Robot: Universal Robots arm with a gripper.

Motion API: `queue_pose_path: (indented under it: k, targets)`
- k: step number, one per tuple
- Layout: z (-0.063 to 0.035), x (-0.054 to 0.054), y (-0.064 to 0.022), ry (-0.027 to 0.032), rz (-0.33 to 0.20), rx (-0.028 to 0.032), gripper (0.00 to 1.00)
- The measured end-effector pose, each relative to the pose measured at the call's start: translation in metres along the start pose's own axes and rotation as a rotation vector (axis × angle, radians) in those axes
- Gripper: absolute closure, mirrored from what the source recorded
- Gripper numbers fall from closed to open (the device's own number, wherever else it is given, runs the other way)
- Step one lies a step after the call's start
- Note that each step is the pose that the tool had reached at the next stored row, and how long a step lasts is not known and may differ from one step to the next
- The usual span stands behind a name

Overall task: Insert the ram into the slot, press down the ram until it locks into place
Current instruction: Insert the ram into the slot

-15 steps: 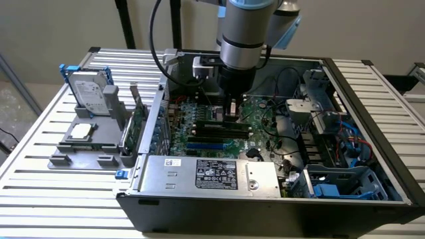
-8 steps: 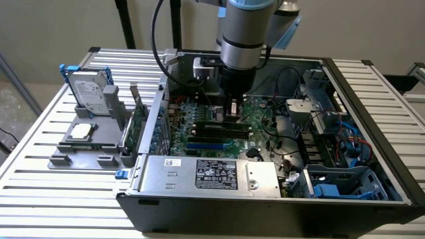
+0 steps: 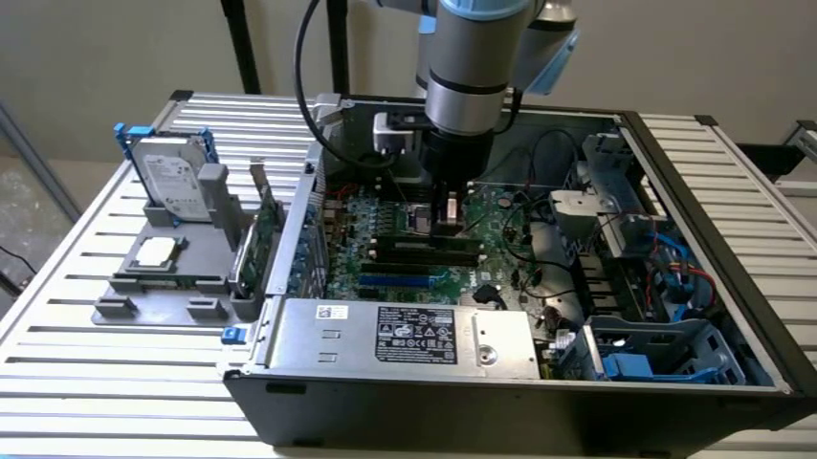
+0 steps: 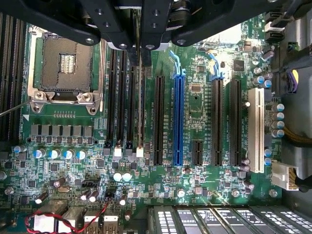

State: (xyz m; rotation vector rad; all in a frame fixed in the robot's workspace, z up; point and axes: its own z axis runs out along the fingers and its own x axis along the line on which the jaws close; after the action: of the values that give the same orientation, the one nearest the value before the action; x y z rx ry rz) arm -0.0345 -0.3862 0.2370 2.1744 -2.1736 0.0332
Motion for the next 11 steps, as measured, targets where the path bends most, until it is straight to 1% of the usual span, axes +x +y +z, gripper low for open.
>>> queue_pose_path:
  k: [6, 11]
  targets:
    - [0.0027, -0.0002, -0.0001, 0.0058, 0.0, 0.0001, 0.87]
    - [0.0031, -0.0002, 0.0, 0.0115, 0.0, 0.0, 0.87]
